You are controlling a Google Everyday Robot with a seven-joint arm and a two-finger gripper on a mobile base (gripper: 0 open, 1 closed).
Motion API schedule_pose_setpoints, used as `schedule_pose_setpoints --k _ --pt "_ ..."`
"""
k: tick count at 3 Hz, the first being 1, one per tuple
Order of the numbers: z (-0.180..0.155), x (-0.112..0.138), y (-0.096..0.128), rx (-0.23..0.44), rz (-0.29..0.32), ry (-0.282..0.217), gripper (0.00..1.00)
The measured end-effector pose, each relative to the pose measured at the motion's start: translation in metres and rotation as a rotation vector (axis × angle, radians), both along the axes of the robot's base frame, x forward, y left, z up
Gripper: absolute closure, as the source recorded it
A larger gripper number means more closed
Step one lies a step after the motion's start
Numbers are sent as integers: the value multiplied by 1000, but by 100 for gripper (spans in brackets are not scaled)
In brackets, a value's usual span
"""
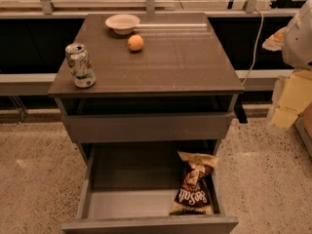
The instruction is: Pick brown chip bag from middle drawer and place on counter
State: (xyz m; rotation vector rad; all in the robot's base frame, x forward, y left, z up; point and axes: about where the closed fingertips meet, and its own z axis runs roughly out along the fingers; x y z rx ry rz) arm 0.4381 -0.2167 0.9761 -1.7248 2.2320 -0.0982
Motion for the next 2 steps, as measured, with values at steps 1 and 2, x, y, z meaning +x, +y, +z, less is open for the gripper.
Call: schedule_pose_setpoints --k 1,2 --pt "0 1 1 -1 3 -5 0" --pt "-22 8 6 -7 83 -32 0"
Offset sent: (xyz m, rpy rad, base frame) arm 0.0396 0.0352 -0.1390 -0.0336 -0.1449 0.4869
